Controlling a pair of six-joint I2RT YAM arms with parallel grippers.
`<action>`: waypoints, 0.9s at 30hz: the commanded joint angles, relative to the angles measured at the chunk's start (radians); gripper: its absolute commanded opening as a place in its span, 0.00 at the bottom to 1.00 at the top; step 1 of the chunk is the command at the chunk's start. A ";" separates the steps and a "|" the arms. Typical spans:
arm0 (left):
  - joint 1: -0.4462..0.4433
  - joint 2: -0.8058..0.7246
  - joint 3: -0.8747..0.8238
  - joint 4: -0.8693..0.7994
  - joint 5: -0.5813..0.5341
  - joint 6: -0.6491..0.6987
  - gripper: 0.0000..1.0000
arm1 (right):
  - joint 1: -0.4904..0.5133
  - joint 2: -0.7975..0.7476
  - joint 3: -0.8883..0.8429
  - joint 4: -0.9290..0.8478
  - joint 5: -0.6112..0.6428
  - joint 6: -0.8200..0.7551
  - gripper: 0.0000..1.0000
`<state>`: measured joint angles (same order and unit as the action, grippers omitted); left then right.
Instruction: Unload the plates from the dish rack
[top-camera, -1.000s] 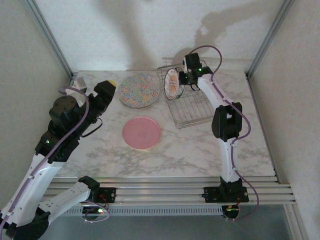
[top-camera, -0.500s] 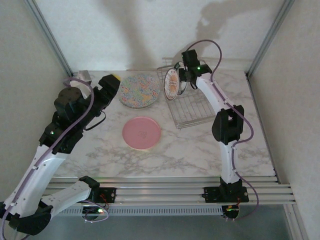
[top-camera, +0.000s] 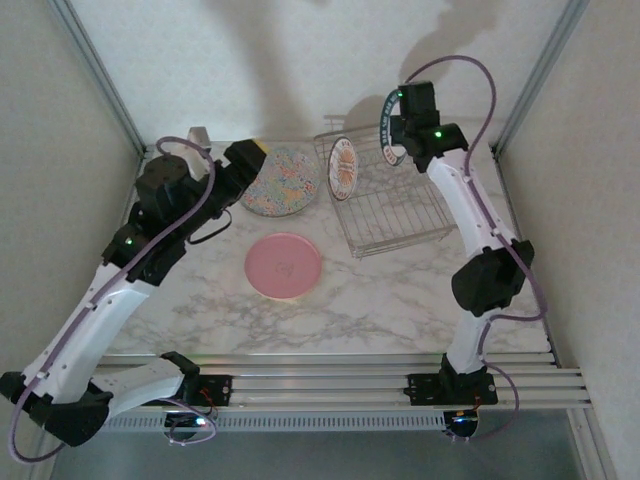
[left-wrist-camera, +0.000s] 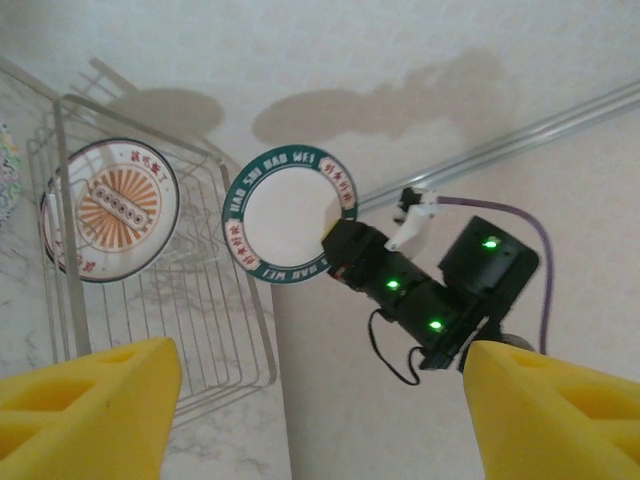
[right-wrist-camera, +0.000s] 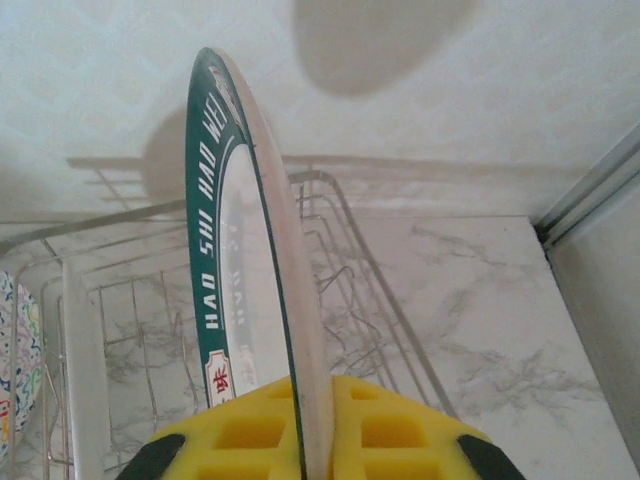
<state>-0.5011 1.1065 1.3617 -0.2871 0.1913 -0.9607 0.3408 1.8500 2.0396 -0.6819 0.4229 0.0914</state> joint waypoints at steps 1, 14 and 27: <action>-0.028 0.049 0.036 0.034 0.048 0.023 0.74 | -0.015 -0.115 -0.043 0.054 -0.043 0.001 0.00; -0.108 0.296 0.043 0.174 0.155 0.021 0.73 | -0.057 -0.394 -0.336 0.107 -0.645 0.323 0.00; -0.108 0.334 -0.040 0.188 0.136 0.054 0.66 | -0.058 -0.481 -0.513 0.238 -0.880 0.589 0.00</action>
<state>-0.6033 1.4429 1.3365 -0.1230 0.3298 -0.9371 0.2840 1.4002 1.5311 -0.5392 -0.3687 0.6029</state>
